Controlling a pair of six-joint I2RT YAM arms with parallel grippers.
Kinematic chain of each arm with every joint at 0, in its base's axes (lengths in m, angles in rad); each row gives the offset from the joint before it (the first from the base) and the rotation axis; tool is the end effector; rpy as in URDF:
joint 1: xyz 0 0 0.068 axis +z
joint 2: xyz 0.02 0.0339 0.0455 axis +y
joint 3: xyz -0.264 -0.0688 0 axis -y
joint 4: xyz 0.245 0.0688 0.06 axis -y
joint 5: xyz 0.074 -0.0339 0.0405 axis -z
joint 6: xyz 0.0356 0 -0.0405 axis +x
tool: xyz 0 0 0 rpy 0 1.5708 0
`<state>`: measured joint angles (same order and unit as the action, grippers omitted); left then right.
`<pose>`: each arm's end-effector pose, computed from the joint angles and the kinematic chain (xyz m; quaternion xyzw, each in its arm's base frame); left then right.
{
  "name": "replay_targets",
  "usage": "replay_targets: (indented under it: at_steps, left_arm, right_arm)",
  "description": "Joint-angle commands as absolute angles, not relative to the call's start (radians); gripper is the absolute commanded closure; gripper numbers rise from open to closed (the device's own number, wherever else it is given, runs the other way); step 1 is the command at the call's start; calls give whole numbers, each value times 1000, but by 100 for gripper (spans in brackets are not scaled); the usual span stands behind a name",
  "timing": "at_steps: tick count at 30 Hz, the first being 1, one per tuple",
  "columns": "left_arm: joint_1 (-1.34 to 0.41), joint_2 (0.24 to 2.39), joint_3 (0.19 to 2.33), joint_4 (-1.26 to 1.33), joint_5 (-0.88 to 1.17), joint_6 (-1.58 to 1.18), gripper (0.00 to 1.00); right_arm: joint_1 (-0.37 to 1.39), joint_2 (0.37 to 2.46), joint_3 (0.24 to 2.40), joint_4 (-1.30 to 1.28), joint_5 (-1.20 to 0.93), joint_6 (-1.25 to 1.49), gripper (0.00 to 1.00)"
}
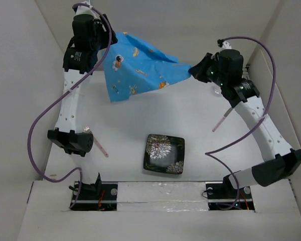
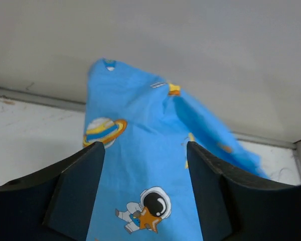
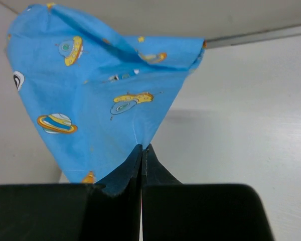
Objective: Set the dinner table for one person
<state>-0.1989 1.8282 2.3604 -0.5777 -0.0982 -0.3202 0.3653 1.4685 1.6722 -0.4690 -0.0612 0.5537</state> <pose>0.3704 -0.0711 0.5398 -0.0776 0.7188 -0.1428 0.6760 0.3042 0.1187 0.4557 0.0562 0.7923 0.2910 0.5333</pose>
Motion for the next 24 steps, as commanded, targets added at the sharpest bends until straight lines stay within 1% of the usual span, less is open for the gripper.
replay_targets:
  at_steps: [1,2,4,5,7,8,9,10,11,12,13,14,17,19,21,22,23,24]
  left_arm:
    - [-201,1974,2327,-790,-70,-268,36]
    - [-213,1977,2286,-785,-89,-265,33]
    - [-233,1964,2222,-766,-138,-250,33]
    - [-233,1948,2113,-743,-144,-250,36]
    - [-233,1858,1972,-651,-141,-258,41]
    - [-233,1826,1825,-619,-144,-264,44]
    - [-233,1757,1739,-588,-149,-271,44]
    - [-233,1723,1667,-530,-135,-291,44]
    - [-233,1701,1529,-509,-123,-301,43]
    - [-233,1657,1463,-497,-111,-317,42]
    - [-233,1625,1298,-436,-80,-349,40]
    - [-233,1624,1296,-436,-80,-350,39]
    - [-233,1594,1177,-399,-83,-373,36]
    - [-233,1592,1152,-376,-60,-382,36]
    - [-233,1607,1120,-339,-6,-390,35]
    - [-233,1618,1112,-293,42,-396,34]
    - [-233,1649,1092,-252,134,-406,34]
    - [-233,1649,1092,-252,135,-413,34]
  right_arm:
    - [315,1500,1488,-506,-35,563,100]
    - [295,1499,1414,-494,-6,568,100]
    - [285,1505,1358,-485,57,581,100]
    - [270,1509,1307,-465,78,583,100]
    - [255,1535,1276,-446,66,584,100]
    - [241,1546,1269,-452,64,586,100]
    - [241,1554,1252,-451,80,587,100]
    - [227,1563,1244,-449,86,589,100]
    - [227,1569,1236,-445,86,594,100]
    - [213,1566,1229,-433,81,600,100]
    - [204,1557,1212,-404,60,603,100]
    - [204,1554,1212,-403,60,603,100]
    - [204,1562,1244,-420,74,600,100]
    - [204,1568,1258,-426,87,594,100]
    - [204,1566,1259,-420,80,592,100]
    - [204,1568,1258,-414,74,594,100]
    - [204,1571,1252,-410,54,595,100]
    - [204,1571,1252,-410,54,595,100]
